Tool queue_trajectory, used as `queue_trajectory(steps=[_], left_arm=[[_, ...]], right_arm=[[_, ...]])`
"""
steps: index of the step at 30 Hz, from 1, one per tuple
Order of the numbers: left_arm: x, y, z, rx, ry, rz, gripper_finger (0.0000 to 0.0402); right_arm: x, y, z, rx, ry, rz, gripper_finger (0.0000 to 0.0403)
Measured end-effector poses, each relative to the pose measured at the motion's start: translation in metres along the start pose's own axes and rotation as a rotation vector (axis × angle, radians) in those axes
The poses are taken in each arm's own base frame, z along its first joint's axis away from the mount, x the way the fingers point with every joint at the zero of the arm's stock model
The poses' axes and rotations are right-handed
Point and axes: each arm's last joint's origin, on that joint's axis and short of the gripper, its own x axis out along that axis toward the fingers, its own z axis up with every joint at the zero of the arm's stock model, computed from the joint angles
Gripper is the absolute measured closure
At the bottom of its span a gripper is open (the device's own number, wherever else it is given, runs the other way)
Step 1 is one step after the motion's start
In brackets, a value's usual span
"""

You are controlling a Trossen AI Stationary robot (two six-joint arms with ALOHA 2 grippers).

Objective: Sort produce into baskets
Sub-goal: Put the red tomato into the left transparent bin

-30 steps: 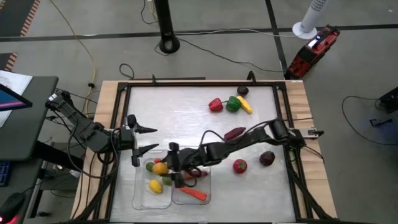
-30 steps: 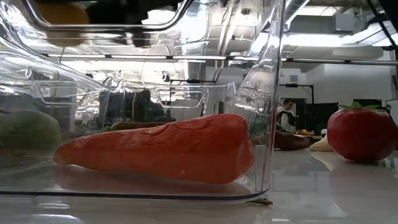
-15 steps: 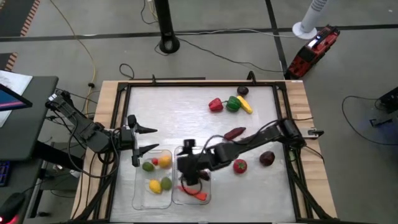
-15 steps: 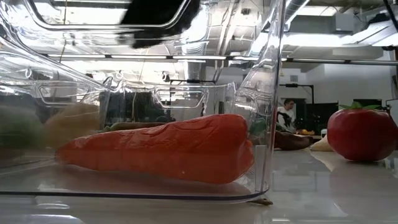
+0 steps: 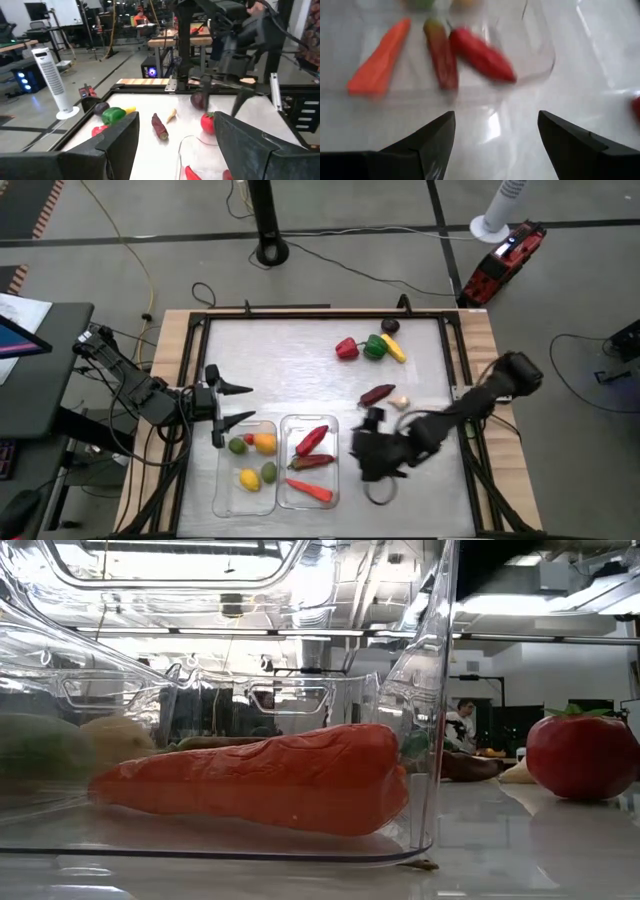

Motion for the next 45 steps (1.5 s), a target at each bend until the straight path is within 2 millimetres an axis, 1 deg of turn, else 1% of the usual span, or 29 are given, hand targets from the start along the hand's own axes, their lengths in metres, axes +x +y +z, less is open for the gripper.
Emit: queue_trajectory(steps=[4,8,14,18,21,29,36,39,41,43,45], left_arm=[[0.000,0.000,0.000,0.000,-0.001,0.007,0.0159],[0.000,0.000,0.000,-0.002,-0.001,0.007,0.0159],[0.000,0.000,0.000,-0.008,-0.001,0.007,0.0159],[0.000,0.000,0.000,-0.006,-0.001,0.007,0.0159],[0.000,0.000,0.000,-0.005,-0.001,0.007,0.0159],[0.000,0.000,0.000,-0.004,-0.001,0.007,0.0159],[0.000,0.000,0.000,-0.009,-0.001,0.007,0.0159],[0.000,0.000,0.000,-0.006,-0.001,0.007,0.0159],[0.000,0.000,0.000,-0.005,-0.001,0.007,0.0159],[0.000,0.000,0.000,-0.004,-0.001,0.007,0.0159],[0.000,0.000,0.000,-0.004,-0.001,0.007,0.0159]], right_arm=[[-0.008,0.002,-0.038,0.085,0.011,-0.024,0.0092],[-0.006,0.003,-0.070,0.127,0.016,-0.083,0.0087],[0.009,-0.004,-0.099,0.197,0.069,-0.141,0.0056],[0.017,-0.004,-0.116,0.258,0.071,-0.115,0.0033],[0.020,-0.005,-0.128,0.284,0.080,-0.113,0.0029],[0.019,0.001,-0.147,0.324,0.018,-0.086,0.0047],[0.017,0.003,-0.152,0.324,-0.005,-0.099,0.0093],[0.017,0.003,-0.151,0.326,-0.017,-0.105,0.0101],[0.018,0.002,-0.147,0.329,-0.018,-0.110,0.0101],[0.018,0.003,-0.138,0.333,-0.028,-0.105,0.0101],[0.016,0.006,-0.125,0.325,-0.048,-0.089,0.0100]])
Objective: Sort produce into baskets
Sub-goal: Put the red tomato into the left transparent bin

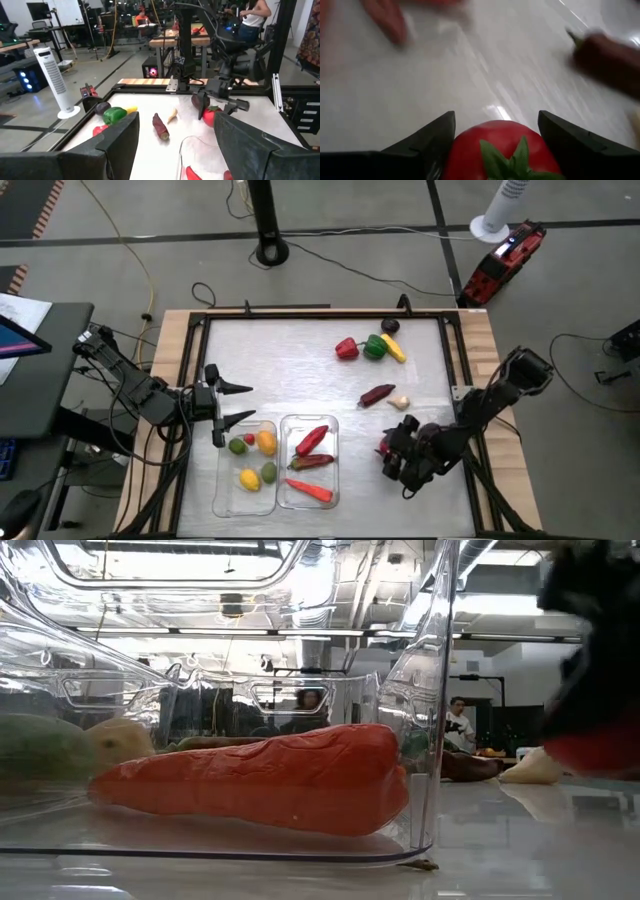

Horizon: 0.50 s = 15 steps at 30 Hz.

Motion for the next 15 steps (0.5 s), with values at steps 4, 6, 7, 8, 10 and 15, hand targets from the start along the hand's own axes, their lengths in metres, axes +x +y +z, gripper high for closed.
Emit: queue_trajectory(steps=[4,6,7,8,10,15], left_arm=[[0.000,0.000,0.000,-0.003,0.000,0.000,0.0159],[0.000,0.000,0.000,0.000,0.000,0.001,0.0159],[0.000,0.000,0.000,-0.002,-0.002,0.000,0.0159],[0.000,0.000,0.000,-0.004,-0.004,0.000,0.0159],[0.000,0.000,0.001,-0.007,-0.006,0.000,0.0159],[0.000,0.000,0.001,-0.002,-0.006,0.000,0.0159]], right_arm=[[-0.007,0.019,0.030,-0.047,-0.071,0.072,0.0100],[-0.011,0.027,0.046,-0.078,-0.117,0.108,0.0100],[-0.013,0.031,0.054,-0.087,-0.144,0.126,0.0100],[-0.014,0.034,0.062,-0.097,-0.175,0.146,0.0100],[-0.014,0.039,0.076,-0.117,-0.247,0.184,0.0100],[-0.009,0.047,0.108,-0.180,-0.428,0.335,0.0100]])
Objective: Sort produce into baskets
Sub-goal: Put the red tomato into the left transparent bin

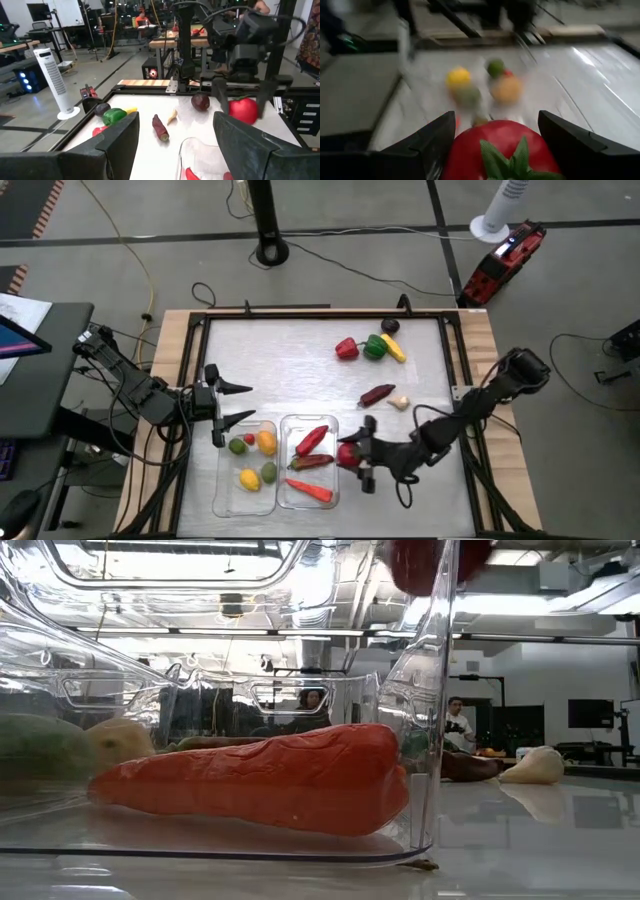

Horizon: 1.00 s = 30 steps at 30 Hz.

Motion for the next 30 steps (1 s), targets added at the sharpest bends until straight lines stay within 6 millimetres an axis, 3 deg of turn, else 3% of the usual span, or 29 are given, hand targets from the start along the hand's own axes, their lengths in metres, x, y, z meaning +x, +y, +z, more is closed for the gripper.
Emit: queue_trajectory(steps=[5,13,23,30], left_arm=[[0.000,0.000,0.000,0.000,0.000,0.000,0.0159],[0.000,0.000,0.000,0.007,0.000,0.002,0.0159],[0.000,0.000,0.000,0.023,-0.002,0.002,0.0159],[0.000,0.000,0.001,0.021,-0.004,-0.002,0.0159]], right_arm=[[0.031,-0.009,0.006,-0.003,-0.104,0.125,0.0100],[0.101,-0.009,0.022,-0.075,-0.123,0.235,0.0099],[0.183,-0.003,0.050,-0.168,-0.109,0.200,0.0098],[0.218,-0.011,0.060,-0.161,-0.036,0.256,0.0047]])
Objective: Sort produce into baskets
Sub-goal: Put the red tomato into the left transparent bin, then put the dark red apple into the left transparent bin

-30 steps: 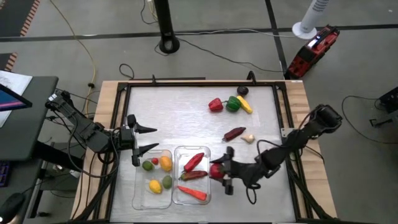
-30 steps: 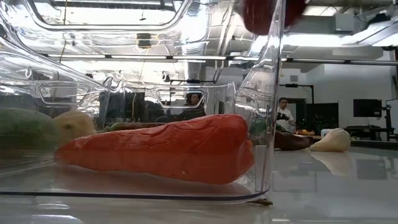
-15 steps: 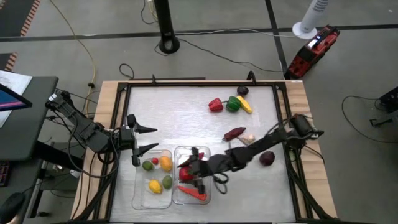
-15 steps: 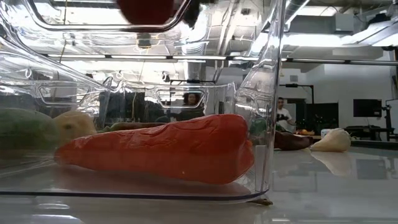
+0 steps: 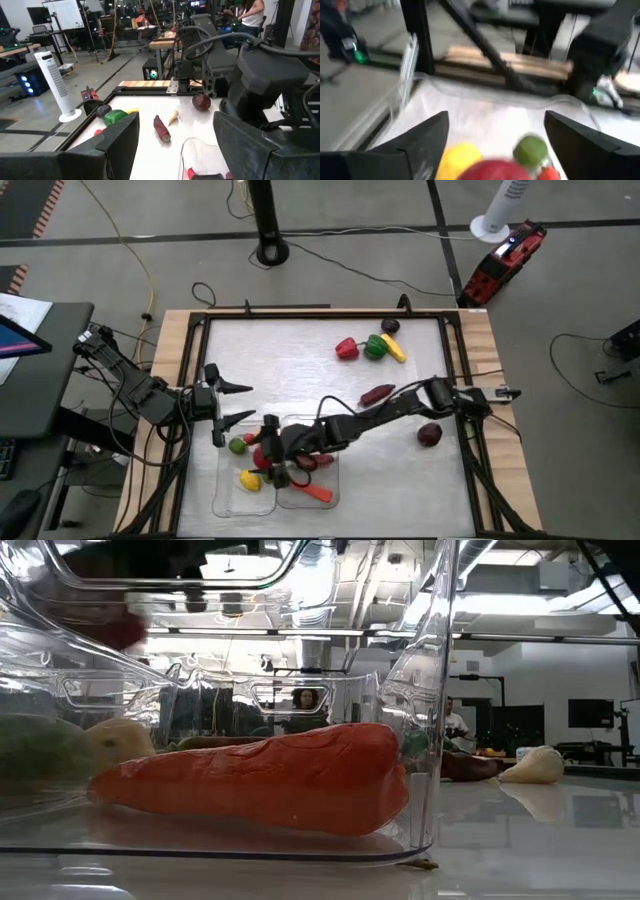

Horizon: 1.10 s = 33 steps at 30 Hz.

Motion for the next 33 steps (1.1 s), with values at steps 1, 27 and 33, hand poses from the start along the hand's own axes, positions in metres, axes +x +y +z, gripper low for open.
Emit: queue_trajectory(steps=[1,27,33], left_arm=[[0.000,0.000,0.000,0.000,0.000,-0.002,0.0159],[0.000,0.000,-0.001,-0.017,0.009,-0.004,0.0159],[0.000,0.000,-0.001,-0.019,0.009,-0.002,0.0159]], right_arm=[[0.000,-0.001,0.001,-0.003,0.044,0.000,0.0036],[-0.294,0.083,-0.076,0.288,0.527,-0.605,0.0042],[-0.338,0.080,-0.113,0.418,0.621,-0.746,0.0008]])
